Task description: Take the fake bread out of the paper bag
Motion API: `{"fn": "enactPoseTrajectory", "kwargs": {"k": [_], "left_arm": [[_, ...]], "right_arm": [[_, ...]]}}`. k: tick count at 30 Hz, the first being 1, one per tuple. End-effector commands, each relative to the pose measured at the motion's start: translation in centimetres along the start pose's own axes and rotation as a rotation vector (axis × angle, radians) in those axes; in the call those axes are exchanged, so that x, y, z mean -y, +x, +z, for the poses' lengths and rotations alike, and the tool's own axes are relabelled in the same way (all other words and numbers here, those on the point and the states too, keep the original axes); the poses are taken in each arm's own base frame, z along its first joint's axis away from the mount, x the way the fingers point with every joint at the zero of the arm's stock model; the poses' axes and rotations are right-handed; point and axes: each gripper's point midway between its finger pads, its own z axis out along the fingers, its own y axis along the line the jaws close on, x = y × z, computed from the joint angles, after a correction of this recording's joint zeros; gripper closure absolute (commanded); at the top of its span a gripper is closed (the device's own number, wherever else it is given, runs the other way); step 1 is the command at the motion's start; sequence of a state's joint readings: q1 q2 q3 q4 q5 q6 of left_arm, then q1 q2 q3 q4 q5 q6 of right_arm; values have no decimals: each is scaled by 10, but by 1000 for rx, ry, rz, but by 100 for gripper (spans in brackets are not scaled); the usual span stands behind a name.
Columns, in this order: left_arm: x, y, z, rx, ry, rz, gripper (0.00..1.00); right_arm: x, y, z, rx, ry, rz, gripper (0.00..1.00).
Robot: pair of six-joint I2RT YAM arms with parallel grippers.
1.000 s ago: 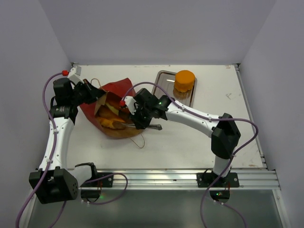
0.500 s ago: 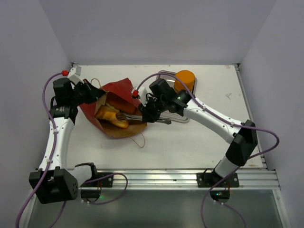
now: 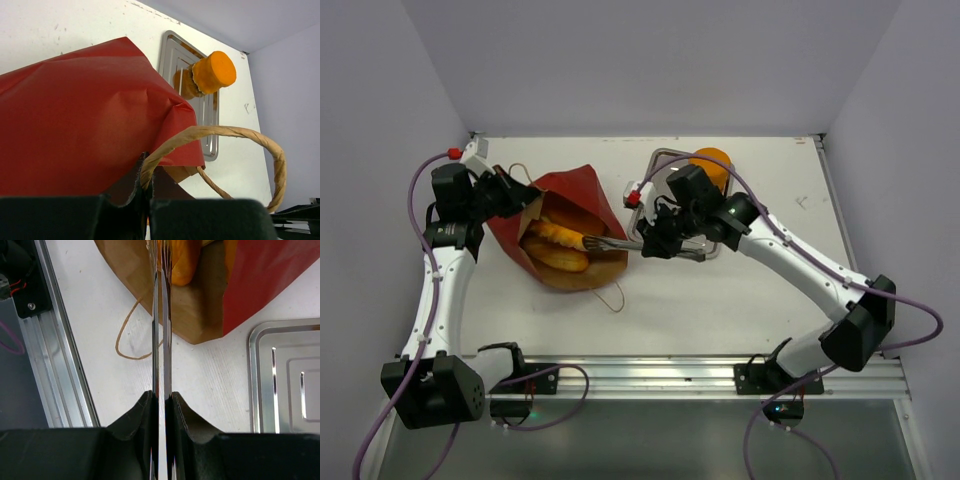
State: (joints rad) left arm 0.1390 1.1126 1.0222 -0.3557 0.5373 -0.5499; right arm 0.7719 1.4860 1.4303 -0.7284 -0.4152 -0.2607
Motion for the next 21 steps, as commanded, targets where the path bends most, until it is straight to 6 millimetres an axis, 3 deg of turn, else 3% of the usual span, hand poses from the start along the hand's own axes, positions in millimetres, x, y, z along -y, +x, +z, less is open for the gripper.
{"fn": "enactPoseTrajectory", "kwargs": {"k": [1, 16, 21], "left_arm": [[9, -20, -6, 58, 1, -1, 100], [2, -31, -7, 109, -61, -23, 100], [1, -38, -9, 134, -87, -35, 100]], "right_arm": [[-13, -12, -25, 76, -31, -82, 100], [-32, 33, -103, 103, 53, -212, 100], [-43, 38, -133, 151, 93, -257, 100]]}}
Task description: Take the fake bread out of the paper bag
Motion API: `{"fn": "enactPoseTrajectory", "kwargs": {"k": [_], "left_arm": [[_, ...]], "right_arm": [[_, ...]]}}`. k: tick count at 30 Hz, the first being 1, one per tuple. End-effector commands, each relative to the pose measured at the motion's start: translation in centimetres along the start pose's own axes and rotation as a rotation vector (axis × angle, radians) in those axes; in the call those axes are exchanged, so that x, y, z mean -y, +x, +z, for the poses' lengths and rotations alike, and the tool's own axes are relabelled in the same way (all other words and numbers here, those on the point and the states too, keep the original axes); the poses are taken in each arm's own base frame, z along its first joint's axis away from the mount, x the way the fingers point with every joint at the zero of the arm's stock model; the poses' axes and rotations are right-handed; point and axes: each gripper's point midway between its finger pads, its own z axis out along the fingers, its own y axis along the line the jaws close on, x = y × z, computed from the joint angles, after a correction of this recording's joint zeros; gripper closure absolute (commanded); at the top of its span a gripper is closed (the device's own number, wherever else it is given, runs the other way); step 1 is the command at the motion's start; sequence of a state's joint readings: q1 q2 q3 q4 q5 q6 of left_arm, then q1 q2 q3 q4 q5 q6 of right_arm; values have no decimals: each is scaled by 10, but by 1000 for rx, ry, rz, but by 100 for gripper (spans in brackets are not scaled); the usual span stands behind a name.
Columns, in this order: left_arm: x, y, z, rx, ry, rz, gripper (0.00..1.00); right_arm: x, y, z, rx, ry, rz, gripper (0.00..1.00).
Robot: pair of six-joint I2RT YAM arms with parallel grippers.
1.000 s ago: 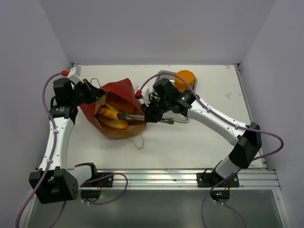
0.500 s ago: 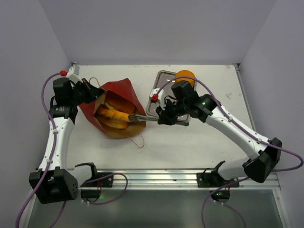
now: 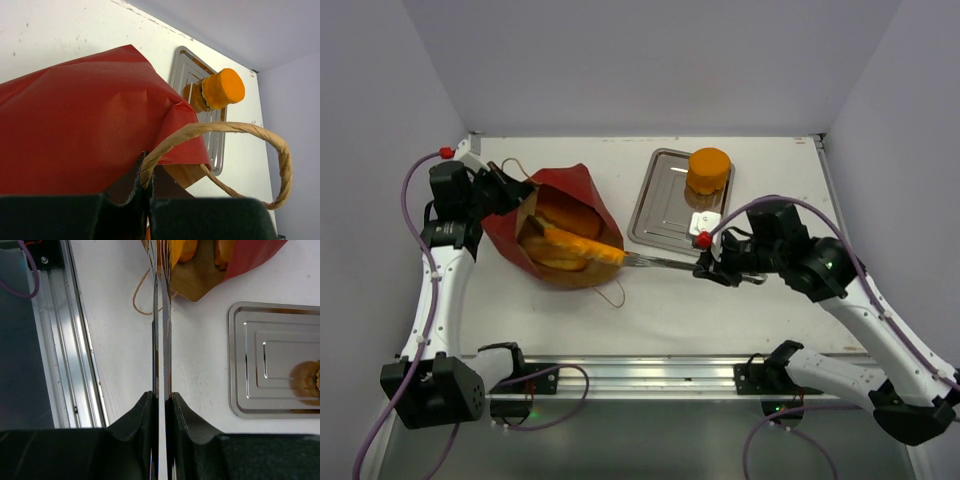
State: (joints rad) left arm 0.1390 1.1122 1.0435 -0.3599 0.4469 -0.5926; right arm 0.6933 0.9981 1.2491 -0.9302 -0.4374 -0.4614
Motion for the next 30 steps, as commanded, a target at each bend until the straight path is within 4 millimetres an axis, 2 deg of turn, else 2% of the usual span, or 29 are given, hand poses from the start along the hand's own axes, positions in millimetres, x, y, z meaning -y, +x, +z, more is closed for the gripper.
{"fn": "enactPoseTrajectory", "kwargs": {"k": [1, 2, 6, 9, 14, 18, 20, 24, 26, 28, 29, 30], "left_arm": [[7, -27, -8, 83, -24, -1, 100], [7, -27, -8, 85, -27, -1, 100], [6, -27, -9, 87, -34, -12, 100], [5, -27, -10, 86, -46, -9, 100], [4, -24, -12, 82, -49, -1, 100], [4, -21, -11, 71, -43, 4, 100], [3, -19, -11, 66, -40, 9, 100], [4, -15, -12, 55, -26, 24, 100], [6, -13, -13, 50, -14, 32, 100], [6, -12, -13, 46, -7, 41, 100], [7, -10, -13, 42, 0, 47, 100], [7, -10, -13, 39, 4, 55, 100]], "right_arm": [[-2, -10, -21, 62, 32, -62, 100], [-5, -12, -29, 76, 43, -66, 100], [6, -22, -54, 122, 142, -57, 100], [9, -27, -67, 155, 183, -46, 100], [15, -36, -82, 186, 243, -32, 100], [37, -41, -91, 189, 350, 22, 100], [54, -40, -90, 184, 413, 59, 100], [92, -13, -79, 102, 530, 202, 100], [111, 3, -69, 72, 547, 289, 100], [118, 11, -58, 75, 512, 349, 100], [129, 22, -53, 62, 510, 419, 100], [127, 28, -43, 65, 463, 458, 100]]}}
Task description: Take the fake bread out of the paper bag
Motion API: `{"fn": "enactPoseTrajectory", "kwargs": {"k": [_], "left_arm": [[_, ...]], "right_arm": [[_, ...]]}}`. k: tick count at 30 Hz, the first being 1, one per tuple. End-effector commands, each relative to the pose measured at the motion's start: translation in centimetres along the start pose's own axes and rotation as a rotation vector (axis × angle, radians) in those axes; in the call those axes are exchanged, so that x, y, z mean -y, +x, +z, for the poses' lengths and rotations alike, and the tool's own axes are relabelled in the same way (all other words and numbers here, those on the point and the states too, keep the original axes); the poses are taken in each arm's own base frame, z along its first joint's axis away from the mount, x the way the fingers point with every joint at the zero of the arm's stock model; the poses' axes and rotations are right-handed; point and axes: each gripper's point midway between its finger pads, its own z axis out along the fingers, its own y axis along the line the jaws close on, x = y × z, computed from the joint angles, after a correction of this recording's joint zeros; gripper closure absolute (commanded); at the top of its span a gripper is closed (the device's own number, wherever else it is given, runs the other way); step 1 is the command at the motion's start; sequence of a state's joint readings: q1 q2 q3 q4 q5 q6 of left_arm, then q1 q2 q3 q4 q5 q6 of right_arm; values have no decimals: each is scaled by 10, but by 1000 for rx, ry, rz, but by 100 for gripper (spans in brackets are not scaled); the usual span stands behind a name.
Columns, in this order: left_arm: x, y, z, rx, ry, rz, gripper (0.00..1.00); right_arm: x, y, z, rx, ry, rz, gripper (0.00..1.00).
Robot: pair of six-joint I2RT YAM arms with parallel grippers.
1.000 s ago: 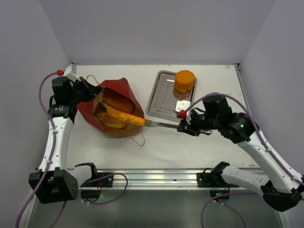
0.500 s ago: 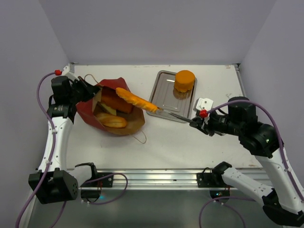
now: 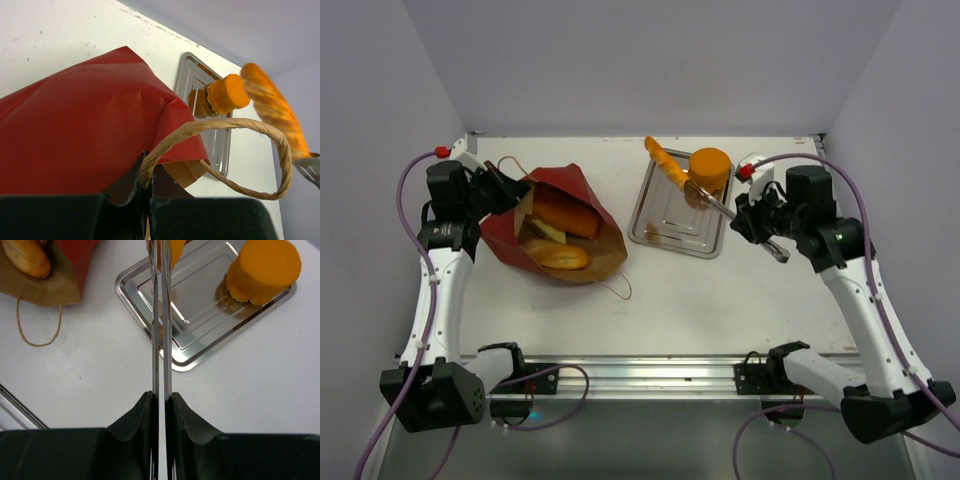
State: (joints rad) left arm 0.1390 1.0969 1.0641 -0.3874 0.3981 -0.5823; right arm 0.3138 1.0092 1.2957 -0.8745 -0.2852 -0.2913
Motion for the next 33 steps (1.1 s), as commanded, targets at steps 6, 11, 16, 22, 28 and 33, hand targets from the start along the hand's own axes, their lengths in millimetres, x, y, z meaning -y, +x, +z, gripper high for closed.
{"fn": "enactPoseTrajectory", "kwargs": {"k": [6, 11, 16, 22, 28, 33], "left_arm": [[12, 3, -6, -5, 79, 57, 100], [12, 7, -4, -19, 101, 64, 100], [13, 10, -4, -27, 114, 78, 100], [15, 13, -6, -26, 130, 77, 100], [15, 14, -6, -31, 134, 76, 100], [14, 15, -5, -34, 133, 72, 100]], "right_arm": [[15, 25, 66, -34, -127, 349, 100], [15, 35, 89, -32, -162, 423, 100], [29, 54, 109, -68, -150, 543, 100], [47, 79, 120, -122, -152, 645, 100], [58, 95, 118, -147, -148, 707, 98], [61, 108, 115, -177, -136, 717, 85]]}}
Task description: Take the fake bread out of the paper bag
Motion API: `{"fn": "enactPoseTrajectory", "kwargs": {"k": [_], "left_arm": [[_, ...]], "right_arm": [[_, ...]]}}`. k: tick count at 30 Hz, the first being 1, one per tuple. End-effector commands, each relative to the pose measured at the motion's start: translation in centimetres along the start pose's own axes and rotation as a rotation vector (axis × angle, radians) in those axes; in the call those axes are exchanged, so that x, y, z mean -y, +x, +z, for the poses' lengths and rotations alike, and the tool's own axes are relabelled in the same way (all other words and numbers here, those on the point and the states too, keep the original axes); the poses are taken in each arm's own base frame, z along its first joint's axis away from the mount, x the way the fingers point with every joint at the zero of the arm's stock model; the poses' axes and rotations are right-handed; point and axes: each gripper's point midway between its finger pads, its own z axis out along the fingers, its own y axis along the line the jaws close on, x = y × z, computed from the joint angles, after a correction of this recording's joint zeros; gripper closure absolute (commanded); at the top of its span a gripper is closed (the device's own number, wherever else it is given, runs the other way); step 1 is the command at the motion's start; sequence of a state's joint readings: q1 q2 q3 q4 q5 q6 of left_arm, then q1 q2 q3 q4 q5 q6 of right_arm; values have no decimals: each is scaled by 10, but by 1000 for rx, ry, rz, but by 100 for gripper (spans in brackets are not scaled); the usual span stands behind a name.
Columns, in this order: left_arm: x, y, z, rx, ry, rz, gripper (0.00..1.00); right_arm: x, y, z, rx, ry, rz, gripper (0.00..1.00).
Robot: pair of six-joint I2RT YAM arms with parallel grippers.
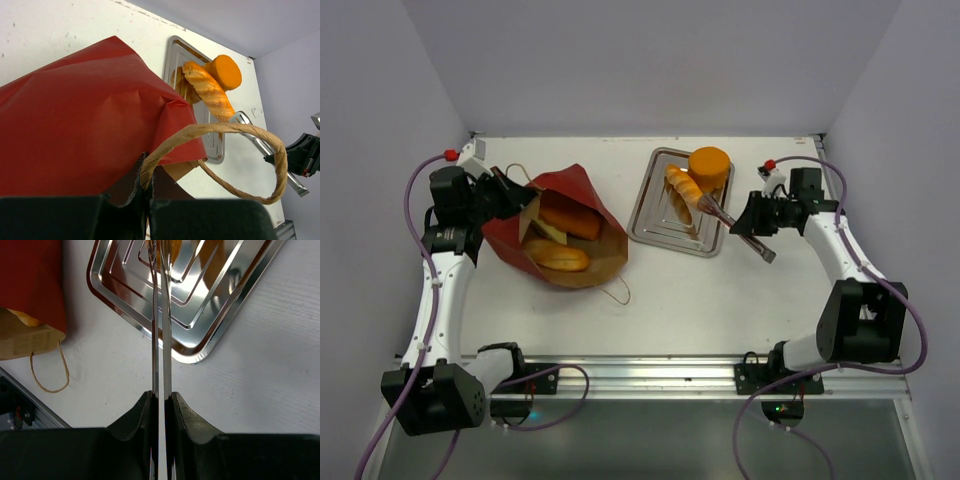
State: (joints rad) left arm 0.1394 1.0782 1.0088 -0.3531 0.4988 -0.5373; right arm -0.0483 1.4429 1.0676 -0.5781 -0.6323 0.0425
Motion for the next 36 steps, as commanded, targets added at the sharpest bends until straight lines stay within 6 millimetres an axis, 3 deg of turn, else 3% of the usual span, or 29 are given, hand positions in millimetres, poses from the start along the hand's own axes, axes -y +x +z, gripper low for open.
{"fn": "enactPoseTrajectory", "kwargs": {"k": [1, 17, 36], "left_arm": [[8, -4, -3, 18, 46, 30, 100], [8, -4, -2, 17, 47, 26, 100], [11, -8, -4, 20, 49, 31, 100]], "right_arm": [[1, 2, -2, 3, -24, -5, 83], [11, 19, -5, -41, 0, -18, 65], [7, 2, -17, 18, 13, -72, 57]]}}
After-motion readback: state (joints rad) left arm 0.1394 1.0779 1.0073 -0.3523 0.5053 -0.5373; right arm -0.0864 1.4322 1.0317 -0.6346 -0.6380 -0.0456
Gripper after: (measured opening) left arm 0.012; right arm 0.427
